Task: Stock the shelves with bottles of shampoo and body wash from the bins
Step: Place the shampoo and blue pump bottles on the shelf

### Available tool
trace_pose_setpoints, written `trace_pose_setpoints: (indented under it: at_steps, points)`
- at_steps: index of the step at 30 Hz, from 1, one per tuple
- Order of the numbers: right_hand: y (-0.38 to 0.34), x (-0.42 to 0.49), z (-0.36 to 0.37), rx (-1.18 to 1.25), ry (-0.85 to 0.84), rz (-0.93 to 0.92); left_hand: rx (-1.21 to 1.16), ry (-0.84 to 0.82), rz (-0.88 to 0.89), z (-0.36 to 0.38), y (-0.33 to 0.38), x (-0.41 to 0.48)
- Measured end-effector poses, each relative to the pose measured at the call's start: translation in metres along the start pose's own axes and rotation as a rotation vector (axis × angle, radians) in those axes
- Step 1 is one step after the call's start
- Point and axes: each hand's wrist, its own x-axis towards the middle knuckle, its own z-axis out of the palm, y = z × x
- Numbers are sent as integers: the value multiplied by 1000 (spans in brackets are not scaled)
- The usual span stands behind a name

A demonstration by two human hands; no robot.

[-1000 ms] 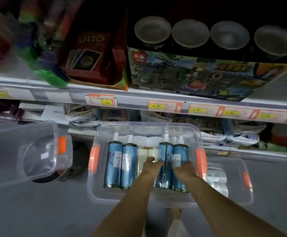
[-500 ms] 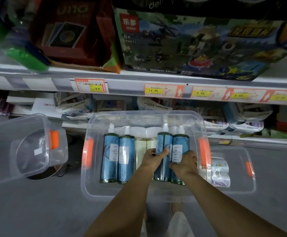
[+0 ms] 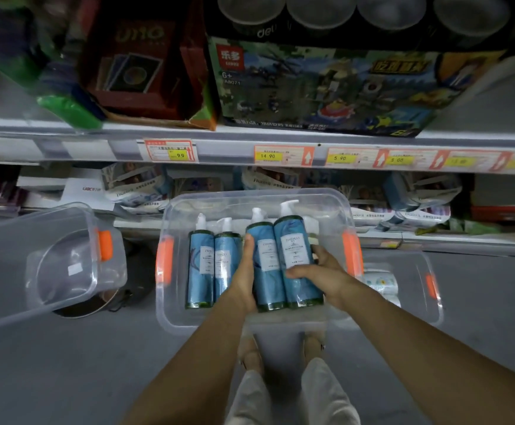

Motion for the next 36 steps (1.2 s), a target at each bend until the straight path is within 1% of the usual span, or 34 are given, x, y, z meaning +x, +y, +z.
trace_pose_setpoints:
  at_steps: [4,10,13,16,19,25,30,36]
  points:
    - [-28,-32,11,-7,-88,-48,-102,-41,39,-4,9,-39]
    - [-74,-89,31,-85,-127,-200,-118,-93,228,-6,28,-105]
    - [-92,-117,45,-102,-113,-297,-109,-142,310,-8,38,-135]
    - [-108,-146,64,-107,-56,-410,-122,-185,411,-10,50,-165]
    - [-121,-174,77,-70,-17,-491,-98,-264,448,-10,68,-191]
    - [-154,-205,84,-72,42,-654,-53,-290,537,4,99,-240]
    - [-183,-223,80,-123,52,-827,-26,-271,687,17,116,-273]
    - [-213,-256,69,-171,20,-1005,-47,-276,808,39,126,-314]
